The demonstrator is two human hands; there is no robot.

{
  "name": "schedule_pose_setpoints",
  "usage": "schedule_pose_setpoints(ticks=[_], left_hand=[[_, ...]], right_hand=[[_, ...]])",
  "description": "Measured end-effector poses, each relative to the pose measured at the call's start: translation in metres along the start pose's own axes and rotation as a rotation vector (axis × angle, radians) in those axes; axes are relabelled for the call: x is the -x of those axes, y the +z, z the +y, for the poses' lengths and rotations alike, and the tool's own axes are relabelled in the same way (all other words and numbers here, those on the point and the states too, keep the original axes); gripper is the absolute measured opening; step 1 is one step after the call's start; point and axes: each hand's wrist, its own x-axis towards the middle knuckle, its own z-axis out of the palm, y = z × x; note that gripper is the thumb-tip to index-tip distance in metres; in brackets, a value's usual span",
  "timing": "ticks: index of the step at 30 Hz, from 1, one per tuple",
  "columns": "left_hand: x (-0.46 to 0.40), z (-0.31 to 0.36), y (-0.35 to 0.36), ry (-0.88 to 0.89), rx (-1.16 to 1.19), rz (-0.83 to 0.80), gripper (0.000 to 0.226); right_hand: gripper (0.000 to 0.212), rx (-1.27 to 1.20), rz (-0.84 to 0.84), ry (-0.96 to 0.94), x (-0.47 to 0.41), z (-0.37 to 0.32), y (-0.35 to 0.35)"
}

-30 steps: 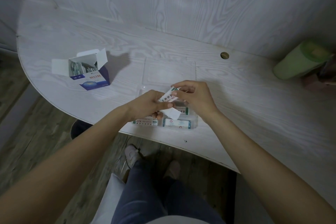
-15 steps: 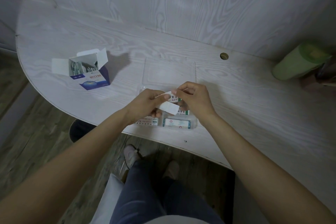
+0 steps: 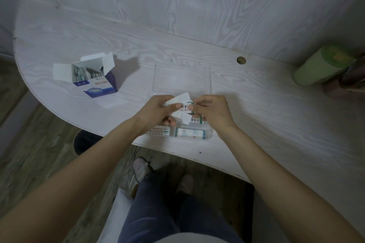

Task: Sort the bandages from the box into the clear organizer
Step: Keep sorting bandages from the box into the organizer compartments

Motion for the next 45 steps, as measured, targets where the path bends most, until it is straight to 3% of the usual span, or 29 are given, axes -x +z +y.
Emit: schedule_pose_setpoints(ticks=[8, 14, 20, 27, 31, 38, 45], left_hand=[[-0.007, -0.007, -0.012, -0.028, -0.042, 0.096, 0.015], [-0.013, -0.016, -0.017, 0.012, -0.102, 0.402, 0.017], [-0.014, -0.014, -0.018, -0.016, 0.041, 0.379, 0.015], [-0.015, -0.011, -0.014, -0.047, 0.059, 0.337, 0.018], [-0.016, -0.01, -0.016, -0.045, 0.073, 0.319, 0.018], [-0.018, -0.007, -0.016, -0.042, 0.065, 0.304, 0.015], [-0.016, -0.005, -0.009, -0.029, 0.064, 0.279, 0.019]], right_hand=[[0.017, -0.011, 0.061, 0.011, -0.008, 0.015, -0.011], [0.022, 0.047, 0.081, 0.053, -0.014, 0.033, -0.016], [0.007, 0.391, 0.1, 0.038, -0.019, 0.044, -0.017], [0.01, 0.829, 0.031, -0.143, -0.022, 0.042, -0.006], [0.022, 1.129, 0.005, -0.241, -0.026, 0.038, -0.002], [0.027, 1.316, -0.07, -0.351, -0.032, 0.046, 0.007], [0.022, 1.439, -0.124, -0.322, -0.034, 0.048, 0.012]])
